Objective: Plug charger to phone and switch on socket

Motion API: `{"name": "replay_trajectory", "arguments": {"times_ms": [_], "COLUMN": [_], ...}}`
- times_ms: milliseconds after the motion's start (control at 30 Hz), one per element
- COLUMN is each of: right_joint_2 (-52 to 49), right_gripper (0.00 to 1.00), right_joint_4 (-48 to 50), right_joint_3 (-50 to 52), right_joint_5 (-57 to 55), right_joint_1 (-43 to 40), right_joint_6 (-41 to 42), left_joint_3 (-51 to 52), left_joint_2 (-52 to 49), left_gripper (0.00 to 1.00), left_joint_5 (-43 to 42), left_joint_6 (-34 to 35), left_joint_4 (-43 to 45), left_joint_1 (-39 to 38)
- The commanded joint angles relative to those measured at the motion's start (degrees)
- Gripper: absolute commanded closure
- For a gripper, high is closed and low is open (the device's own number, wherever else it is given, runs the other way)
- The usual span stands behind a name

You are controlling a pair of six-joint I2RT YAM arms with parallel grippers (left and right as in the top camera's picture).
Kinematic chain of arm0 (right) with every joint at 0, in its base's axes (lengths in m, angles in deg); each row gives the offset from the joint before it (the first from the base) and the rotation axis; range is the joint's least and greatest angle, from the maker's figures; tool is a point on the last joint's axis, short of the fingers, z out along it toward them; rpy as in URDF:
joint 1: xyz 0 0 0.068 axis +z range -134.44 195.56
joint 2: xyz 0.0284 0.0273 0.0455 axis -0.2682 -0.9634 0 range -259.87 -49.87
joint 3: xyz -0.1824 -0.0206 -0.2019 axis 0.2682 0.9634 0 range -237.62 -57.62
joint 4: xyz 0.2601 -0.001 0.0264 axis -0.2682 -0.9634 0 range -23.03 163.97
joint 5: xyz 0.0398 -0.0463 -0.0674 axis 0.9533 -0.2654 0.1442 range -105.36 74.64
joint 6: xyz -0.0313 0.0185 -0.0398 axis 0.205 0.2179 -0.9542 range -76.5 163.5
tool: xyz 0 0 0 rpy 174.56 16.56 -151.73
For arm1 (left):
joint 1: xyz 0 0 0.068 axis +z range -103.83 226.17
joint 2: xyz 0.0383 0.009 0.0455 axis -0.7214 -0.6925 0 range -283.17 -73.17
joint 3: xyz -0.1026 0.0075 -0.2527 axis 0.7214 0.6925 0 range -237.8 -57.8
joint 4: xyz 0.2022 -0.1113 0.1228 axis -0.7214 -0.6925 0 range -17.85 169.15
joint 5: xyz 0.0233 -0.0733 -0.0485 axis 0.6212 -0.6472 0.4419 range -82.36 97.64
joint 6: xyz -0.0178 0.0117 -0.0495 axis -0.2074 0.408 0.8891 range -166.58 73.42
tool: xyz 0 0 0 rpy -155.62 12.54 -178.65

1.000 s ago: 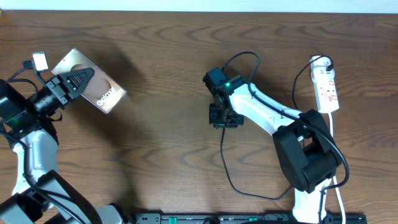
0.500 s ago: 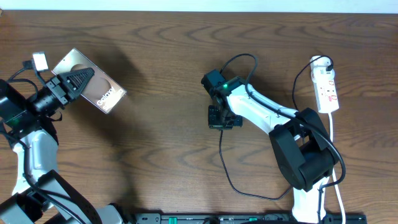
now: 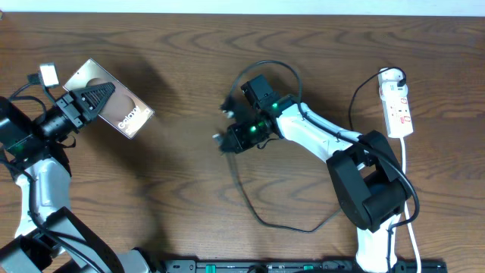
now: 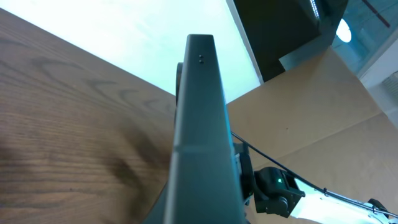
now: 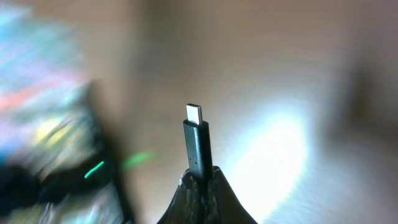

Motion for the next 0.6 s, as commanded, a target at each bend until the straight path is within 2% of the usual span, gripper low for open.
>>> {"name": "replay_trajectory", "arguments": {"times_ms": [0,100,333,400,500,567], "right_joint_2": [-0.3,-0.3,-0.3,-0.3,-0.2,-0.1], "right_gripper": [0.99,0.99,0.99,0.99,0.99,0.99], "right_joint_4": [-0.1,0.0,0.9,3.0,7.1,7.8], "right_joint_3": [-0.3,-0.3,-0.3,-0.3,-0.4,-0.4], "right_joint_5": [31.1,33.3,33.4,30.5,17.6,12.2], "right_joint_1": [0.5,0.7,2.0,2.4,3.3,4.2], "right_joint_6": [-22.6,-25.5,-24.0,-18.8,-4.7,-2.2], "left_joint_3": [-0.1,-0.1,-0.1,-0.1,-0.1,-0.1], "left_joint_2": [0.6,0.6,0.6,0.6,0.6,0.6], "left_gripper": [0.92,0.93,0.93,0.92,0.92,0.93], "left_joint_5": [-1.6,-1.6,-1.6,-1.6,-1.6,-1.5], "left_joint_6": [0.6,1.6,1.6,1.6,1.6,1.6], "left_joint_4": [0.4,0.3,-2.0,-2.3,-3.0,-2.9], "left_joint_1": [0.2,0.1,-2.2,-3.3,-4.9,-5.8]}}
